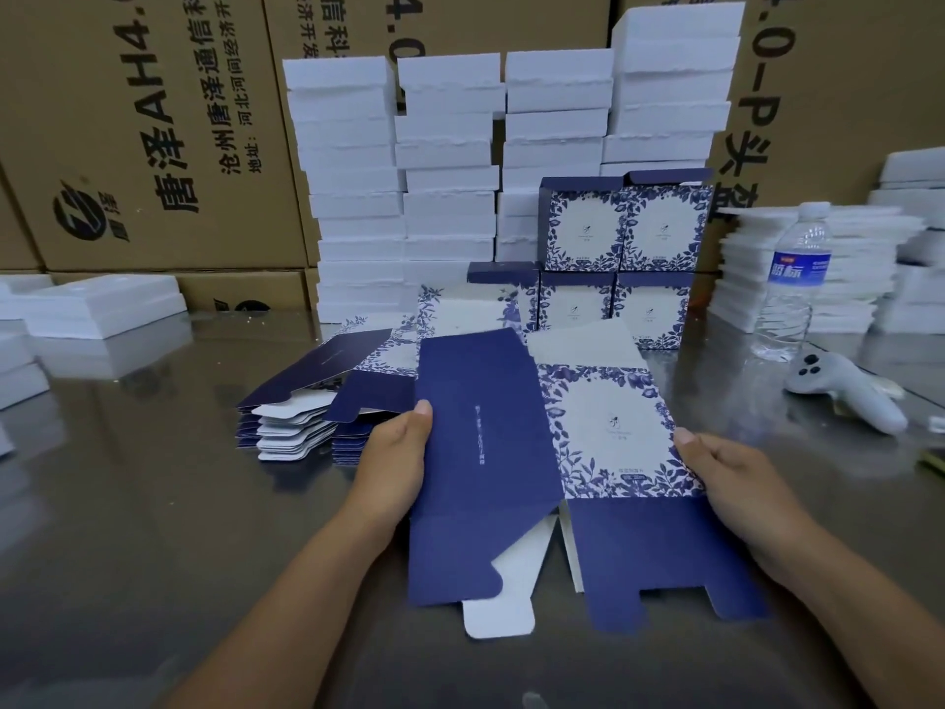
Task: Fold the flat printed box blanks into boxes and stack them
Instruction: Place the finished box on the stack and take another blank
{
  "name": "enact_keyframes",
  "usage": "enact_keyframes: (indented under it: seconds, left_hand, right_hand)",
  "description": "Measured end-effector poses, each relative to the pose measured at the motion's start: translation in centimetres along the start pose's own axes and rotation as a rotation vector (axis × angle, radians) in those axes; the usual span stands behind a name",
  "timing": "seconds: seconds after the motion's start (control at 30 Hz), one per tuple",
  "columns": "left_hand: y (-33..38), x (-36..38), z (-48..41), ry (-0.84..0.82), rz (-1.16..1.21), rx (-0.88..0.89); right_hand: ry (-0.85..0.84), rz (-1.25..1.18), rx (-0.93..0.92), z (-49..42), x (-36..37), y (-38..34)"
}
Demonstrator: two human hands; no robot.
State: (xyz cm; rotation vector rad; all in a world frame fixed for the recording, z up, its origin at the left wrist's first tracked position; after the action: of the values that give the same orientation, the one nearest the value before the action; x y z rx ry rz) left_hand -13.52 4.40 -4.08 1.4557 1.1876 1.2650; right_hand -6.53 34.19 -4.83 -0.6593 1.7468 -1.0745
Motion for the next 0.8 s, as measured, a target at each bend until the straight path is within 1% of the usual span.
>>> enact_keyframes:
  seconds: [0.1, 0.2, 0.27, 0.4, 0.57, 0.63, 0.73, 0.8]
  left_hand:
    - [-0.3, -0.3, -0.1, 0.012, -0.020, -0.022]
    - [-0.6, -0.1, -0.1, -0.016, -0.031, -0.048]
    - [-0.8, 0.2, 0.1, -0.042, -0.059, -0.061]
    - [-1.1, 0.3, 0.0, -0.050, -0.058, -0.071]
    - [-0.2, -0.5, -0.2, 0.099, -0.052, -0.019]
    - [0.1, -0.8, -0.2, 0.100, -0.096, 0.033]
    - [0.3, -1.2, -0.3, 0.101, -0.162, 0.062]
    - [0.1, -1.2, -0.2, 0.095, -0.126, 0.046]
  right_hand:
    - [-0.012, -0.039, 0.030, -0.1, 0.0, 0.1]
    - [0.028, -0.065, 0.035, 0.1, -0.2, -0.2]
    - [0.061, -0.039, 0.009, 0.1, -0.5, -0.5]
    - [0.054, 0.020, -0.007, 0.2, -0.4, -0.5]
    - [0.035, 0.075, -0.015, 0.3, -0.2, -0.7]
    - [0.020, 0.079, -0.013, 0.3, 0.0, -0.6]
    - [0.031, 0.055, 0.011, 0.0, -0.1, -0.1]
    - [0.020, 0.013, 0.026, 0.0, 0.0, 0.0]
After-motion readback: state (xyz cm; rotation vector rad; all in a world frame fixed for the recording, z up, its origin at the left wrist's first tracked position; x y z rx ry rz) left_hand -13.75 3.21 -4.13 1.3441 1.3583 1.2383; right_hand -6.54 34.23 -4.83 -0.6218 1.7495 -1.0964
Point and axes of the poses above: each hand's wrist, its own z-axis away from the middle knuckle, its own x-axis out of the palm, y = z × x, the point moved 8 cm from there along -z, towards the middle knuckle, and after that the axes turned 14 degrees about z, right-handed, at the moved point
